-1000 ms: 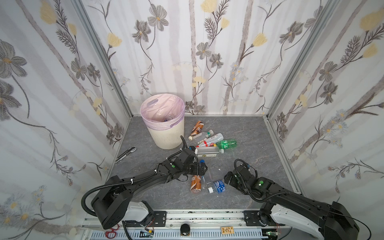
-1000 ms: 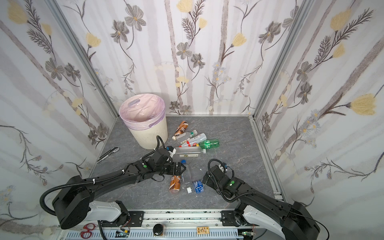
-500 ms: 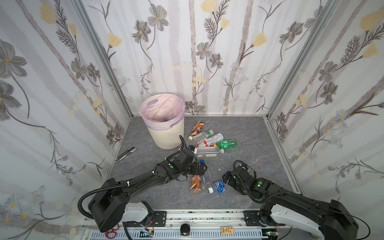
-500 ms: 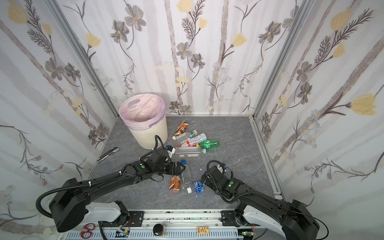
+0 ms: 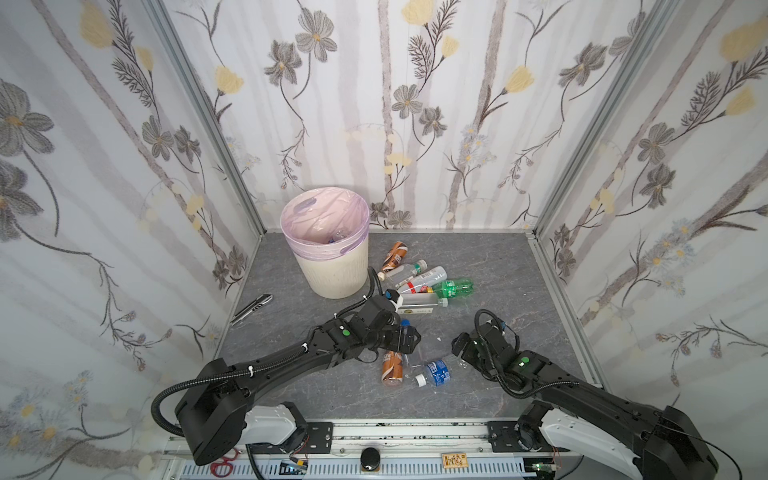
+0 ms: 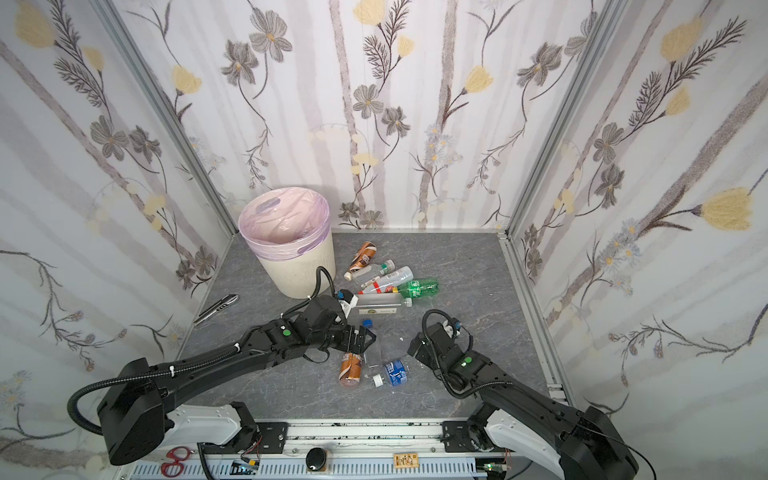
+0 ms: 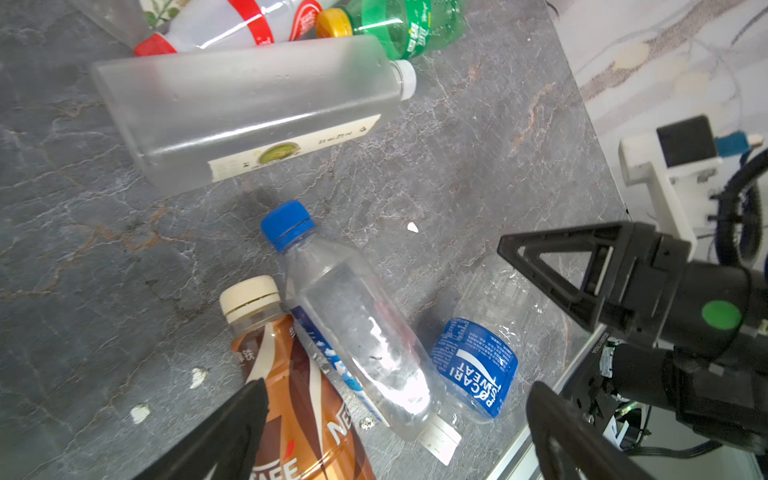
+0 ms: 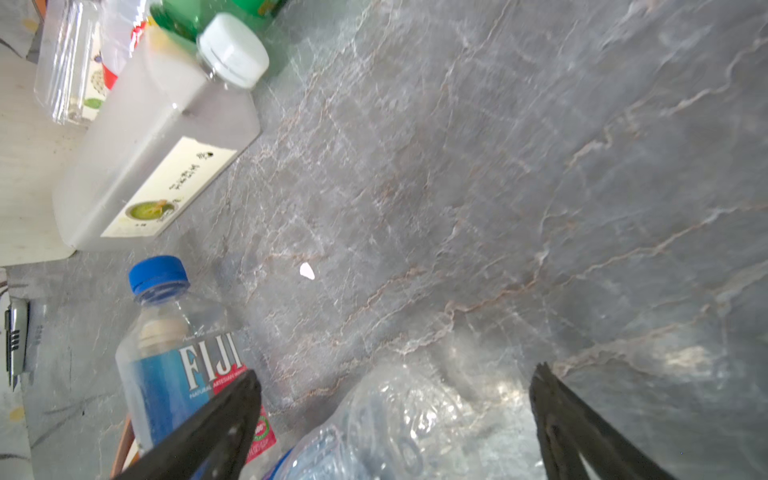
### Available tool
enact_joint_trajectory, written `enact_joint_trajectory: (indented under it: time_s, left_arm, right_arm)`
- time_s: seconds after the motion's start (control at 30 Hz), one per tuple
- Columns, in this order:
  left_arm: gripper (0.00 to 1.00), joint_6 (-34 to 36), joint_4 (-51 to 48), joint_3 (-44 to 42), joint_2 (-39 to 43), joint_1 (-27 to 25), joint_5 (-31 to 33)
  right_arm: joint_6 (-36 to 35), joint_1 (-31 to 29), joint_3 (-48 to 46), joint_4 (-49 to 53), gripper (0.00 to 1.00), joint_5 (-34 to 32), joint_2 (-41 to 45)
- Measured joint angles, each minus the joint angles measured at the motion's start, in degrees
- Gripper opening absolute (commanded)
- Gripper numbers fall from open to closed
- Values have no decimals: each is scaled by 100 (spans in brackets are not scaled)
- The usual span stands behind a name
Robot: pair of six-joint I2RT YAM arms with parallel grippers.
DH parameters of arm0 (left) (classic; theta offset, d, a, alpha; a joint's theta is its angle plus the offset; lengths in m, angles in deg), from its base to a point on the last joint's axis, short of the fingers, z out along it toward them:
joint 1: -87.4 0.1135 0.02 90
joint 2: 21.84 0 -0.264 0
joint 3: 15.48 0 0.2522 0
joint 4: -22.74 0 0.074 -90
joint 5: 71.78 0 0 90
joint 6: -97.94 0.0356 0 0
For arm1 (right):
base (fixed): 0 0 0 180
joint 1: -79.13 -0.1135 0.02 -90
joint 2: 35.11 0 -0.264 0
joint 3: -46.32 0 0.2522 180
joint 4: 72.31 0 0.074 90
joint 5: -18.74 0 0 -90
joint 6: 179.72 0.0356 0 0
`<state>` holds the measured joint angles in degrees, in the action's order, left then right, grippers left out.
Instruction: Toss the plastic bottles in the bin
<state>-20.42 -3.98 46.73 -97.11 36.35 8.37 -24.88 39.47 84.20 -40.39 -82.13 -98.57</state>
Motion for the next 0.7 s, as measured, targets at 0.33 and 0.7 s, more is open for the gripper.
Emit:
enact_joint_trajectory:
  time_s: [0.33, 0.7]
  left_arm:
    - [100, 595, -389, 643, -592, -1071, 608]
    - [100, 1051, -704, 1360, -1578, -2057, 1327]
  right_arm:
    - [-1104, 1344, 372, 157, 100, 17, 225]
    - [-2227, 3051, 1016, 142, 100, 675, -42]
